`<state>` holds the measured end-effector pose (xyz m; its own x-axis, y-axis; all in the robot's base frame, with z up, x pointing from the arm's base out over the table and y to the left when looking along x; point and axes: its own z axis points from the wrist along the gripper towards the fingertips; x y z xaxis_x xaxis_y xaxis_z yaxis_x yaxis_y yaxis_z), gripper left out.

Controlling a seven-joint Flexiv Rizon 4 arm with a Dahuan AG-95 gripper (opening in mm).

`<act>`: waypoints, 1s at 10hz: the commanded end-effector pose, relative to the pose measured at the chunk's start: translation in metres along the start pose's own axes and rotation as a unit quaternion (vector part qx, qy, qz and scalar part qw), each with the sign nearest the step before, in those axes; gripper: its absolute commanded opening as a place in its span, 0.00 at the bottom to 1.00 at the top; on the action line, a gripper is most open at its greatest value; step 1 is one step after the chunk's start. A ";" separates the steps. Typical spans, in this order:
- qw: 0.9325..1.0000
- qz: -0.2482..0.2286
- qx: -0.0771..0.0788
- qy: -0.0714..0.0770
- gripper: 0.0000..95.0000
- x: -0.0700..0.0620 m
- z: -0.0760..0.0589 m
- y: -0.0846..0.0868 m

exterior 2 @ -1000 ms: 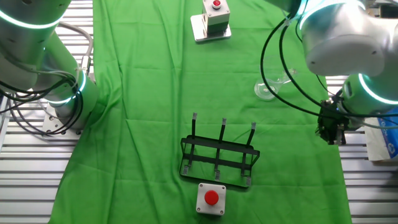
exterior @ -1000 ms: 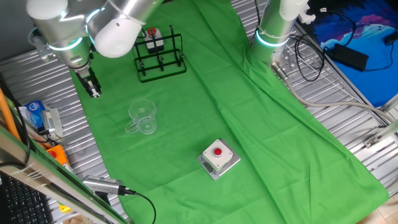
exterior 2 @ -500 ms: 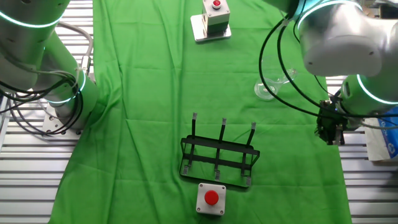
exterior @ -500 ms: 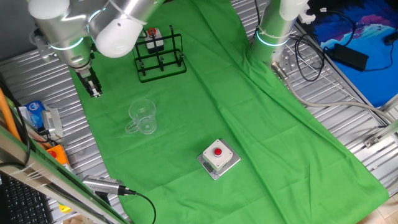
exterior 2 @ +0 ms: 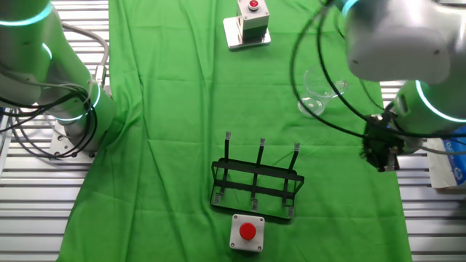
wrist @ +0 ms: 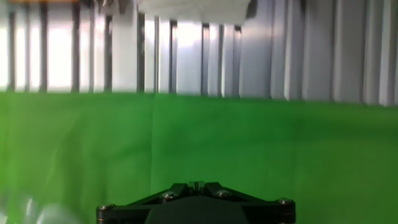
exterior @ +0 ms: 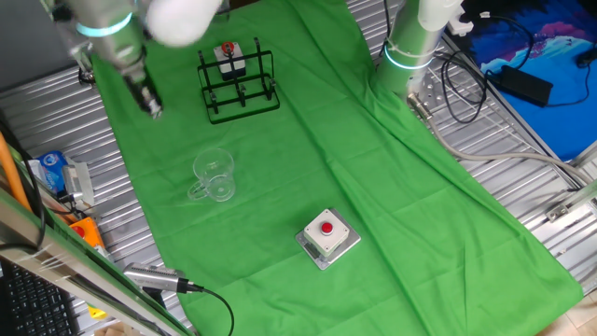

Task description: Take the cup off the cup rack

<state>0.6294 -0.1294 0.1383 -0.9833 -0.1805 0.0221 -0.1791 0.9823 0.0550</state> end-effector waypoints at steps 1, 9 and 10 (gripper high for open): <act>0.987 -0.148 -0.041 0.044 0.00 0.008 -0.017 -0.003; 0.987 -0.146 -0.041 0.045 0.00 0.009 -0.017 -0.003; 0.988 -0.144 -0.042 0.044 0.00 0.009 -0.017 -0.003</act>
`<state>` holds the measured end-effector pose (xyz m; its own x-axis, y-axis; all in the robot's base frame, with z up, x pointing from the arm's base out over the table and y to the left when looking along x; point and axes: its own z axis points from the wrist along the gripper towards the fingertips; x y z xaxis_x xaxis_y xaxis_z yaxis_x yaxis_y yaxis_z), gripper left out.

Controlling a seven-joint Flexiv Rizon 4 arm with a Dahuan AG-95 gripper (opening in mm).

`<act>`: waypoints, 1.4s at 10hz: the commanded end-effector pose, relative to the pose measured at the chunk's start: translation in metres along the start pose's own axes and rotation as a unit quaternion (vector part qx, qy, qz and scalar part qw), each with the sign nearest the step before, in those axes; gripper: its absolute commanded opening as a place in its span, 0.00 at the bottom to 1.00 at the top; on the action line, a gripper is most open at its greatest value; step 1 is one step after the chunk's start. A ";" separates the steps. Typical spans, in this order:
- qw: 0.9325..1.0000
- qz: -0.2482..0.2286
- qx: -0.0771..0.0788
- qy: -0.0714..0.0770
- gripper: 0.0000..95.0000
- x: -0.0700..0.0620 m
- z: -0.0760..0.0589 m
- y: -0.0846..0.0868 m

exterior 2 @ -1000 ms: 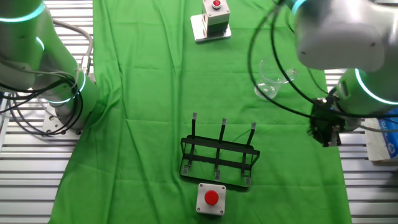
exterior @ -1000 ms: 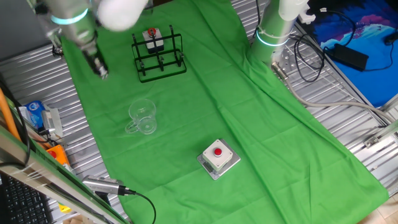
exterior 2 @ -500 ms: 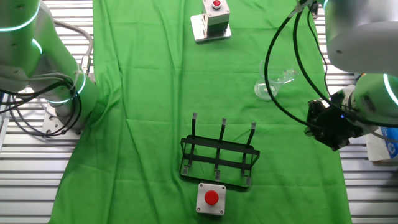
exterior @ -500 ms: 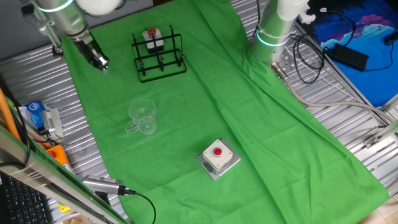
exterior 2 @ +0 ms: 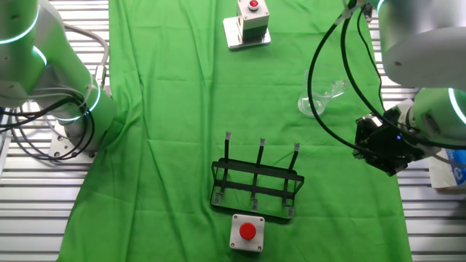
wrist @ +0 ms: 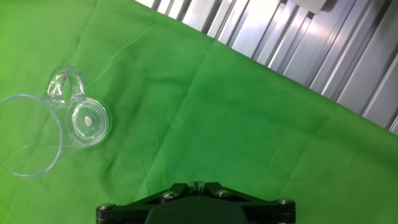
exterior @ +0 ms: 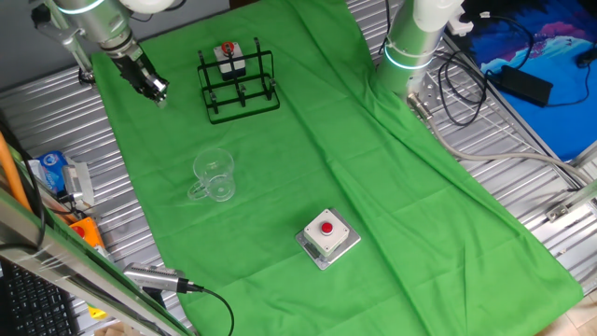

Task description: Take the cup off the cup rack

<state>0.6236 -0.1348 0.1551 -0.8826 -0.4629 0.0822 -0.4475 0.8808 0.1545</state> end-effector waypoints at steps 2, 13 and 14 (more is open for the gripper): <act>1.000 0.004 0.000 -0.001 0.00 0.001 0.000 0.001; 1.000 -0.010 0.006 0.004 0.00 0.002 -0.001 0.001; 1.000 -0.008 0.007 0.002 0.00 0.002 -0.001 0.001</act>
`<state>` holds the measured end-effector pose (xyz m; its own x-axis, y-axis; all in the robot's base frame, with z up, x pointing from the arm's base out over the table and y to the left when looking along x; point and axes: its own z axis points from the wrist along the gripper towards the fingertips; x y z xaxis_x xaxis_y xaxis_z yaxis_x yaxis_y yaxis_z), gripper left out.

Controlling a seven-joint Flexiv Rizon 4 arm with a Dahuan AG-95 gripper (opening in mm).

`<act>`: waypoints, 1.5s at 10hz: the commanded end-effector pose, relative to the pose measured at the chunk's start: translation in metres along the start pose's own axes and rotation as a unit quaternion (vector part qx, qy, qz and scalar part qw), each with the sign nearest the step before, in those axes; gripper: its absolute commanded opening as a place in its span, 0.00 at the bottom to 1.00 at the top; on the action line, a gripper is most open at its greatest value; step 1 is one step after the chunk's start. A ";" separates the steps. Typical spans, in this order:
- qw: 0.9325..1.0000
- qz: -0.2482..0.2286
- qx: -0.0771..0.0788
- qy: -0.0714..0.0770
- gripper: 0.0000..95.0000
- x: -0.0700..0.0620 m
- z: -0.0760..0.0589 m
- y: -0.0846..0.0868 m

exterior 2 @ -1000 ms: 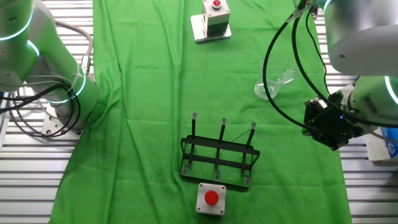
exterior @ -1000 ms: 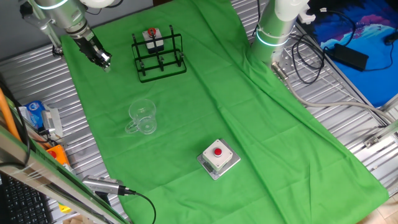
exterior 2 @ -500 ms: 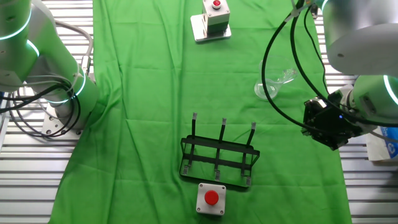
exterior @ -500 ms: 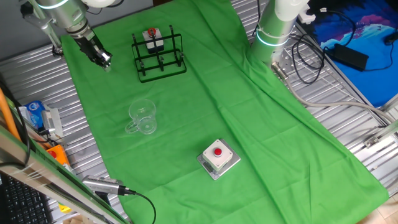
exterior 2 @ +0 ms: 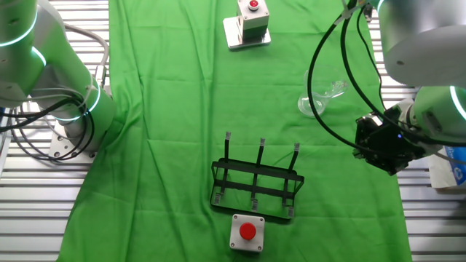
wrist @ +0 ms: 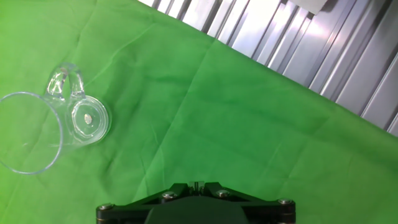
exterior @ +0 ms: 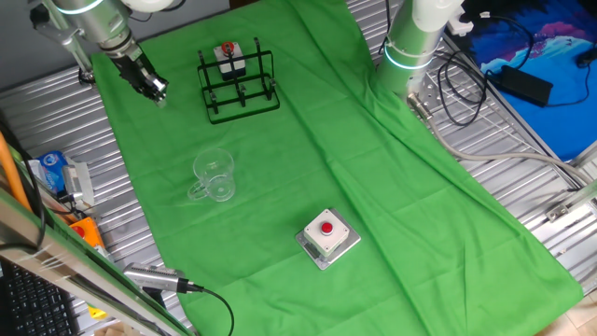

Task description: Take the cup off the cup rack

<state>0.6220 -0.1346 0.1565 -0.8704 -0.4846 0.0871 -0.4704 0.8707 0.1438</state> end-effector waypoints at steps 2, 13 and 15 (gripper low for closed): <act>1.000 0.007 0.000 -0.003 0.00 0.000 0.000 0.000; 1.000 0.017 0.002 -0.007 0.00 0.000 0.000 0.000; 1.000 0.010 0.003 -0.004 0.00 0.000 0.000 0.001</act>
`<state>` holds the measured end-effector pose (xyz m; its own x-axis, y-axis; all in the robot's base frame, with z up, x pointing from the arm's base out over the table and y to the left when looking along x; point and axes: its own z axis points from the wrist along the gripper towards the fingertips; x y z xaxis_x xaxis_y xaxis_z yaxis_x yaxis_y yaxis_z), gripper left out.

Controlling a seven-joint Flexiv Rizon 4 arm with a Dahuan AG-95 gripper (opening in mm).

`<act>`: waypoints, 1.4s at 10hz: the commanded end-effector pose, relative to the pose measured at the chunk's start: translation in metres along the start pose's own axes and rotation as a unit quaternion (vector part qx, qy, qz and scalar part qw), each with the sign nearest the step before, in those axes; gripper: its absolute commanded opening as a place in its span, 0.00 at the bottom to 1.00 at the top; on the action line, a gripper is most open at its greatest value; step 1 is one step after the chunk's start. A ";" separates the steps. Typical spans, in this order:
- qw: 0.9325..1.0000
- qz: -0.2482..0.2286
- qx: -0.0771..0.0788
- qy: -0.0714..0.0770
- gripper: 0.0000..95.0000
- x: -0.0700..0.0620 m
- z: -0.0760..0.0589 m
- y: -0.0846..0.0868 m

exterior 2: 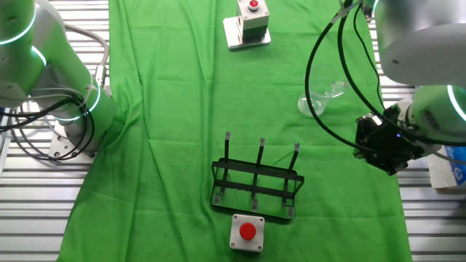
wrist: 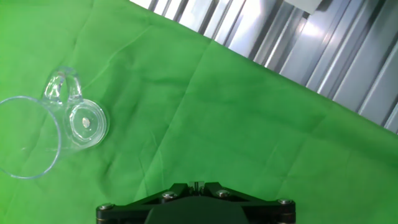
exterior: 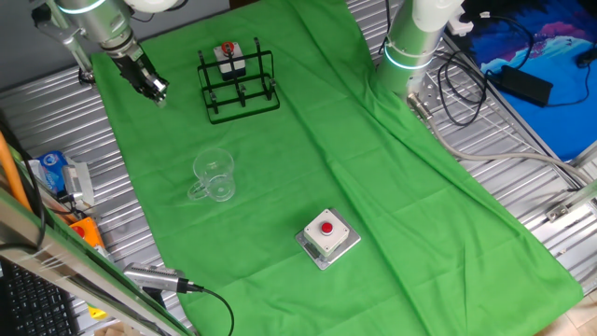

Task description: Take the cup off the cup rack

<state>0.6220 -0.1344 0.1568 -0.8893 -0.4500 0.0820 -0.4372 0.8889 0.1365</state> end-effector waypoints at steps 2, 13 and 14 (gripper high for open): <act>1.000 -0.002 0.001 -0.001 0.00 0.000 0.000 0.000; 1.000 0.026 0.008 0.002 0.00 0.000 0.000 0.000; 1.000 0.026 0.008 0.002 0.00 0.000 0.000 0.000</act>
<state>0.6216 -0.1340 0.1564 -0.9107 -0.4024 0.0934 -0.3914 0.9128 0.1163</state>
